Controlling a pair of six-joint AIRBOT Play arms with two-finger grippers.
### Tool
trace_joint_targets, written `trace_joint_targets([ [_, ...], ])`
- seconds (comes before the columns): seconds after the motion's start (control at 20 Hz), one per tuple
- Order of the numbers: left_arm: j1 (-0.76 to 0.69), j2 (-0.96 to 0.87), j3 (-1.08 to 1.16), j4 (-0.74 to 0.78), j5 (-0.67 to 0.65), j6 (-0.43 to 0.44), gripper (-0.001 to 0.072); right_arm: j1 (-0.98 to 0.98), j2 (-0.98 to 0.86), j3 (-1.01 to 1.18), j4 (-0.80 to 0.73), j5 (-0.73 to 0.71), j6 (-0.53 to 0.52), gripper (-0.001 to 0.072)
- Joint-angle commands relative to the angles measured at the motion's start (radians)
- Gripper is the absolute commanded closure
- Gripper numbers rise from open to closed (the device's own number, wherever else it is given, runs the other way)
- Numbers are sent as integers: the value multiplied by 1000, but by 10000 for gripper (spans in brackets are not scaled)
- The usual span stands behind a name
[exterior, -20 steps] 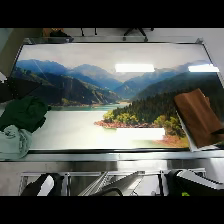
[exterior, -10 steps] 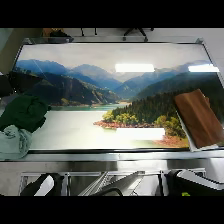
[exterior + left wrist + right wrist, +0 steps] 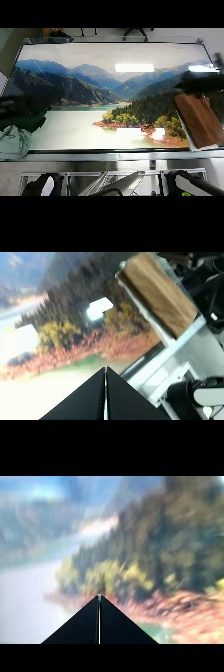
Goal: Fold the shirts.
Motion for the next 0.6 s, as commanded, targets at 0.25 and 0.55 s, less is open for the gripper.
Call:
trace_joint_targets([
  [0.25,-268,285,-437,114,166,-112,693,531,-5,-216,-111,-247,27,692],
  [0.55,-332,307,-441,114,240,-136,693,532,-6,-216,-89,-243,27,692],
])
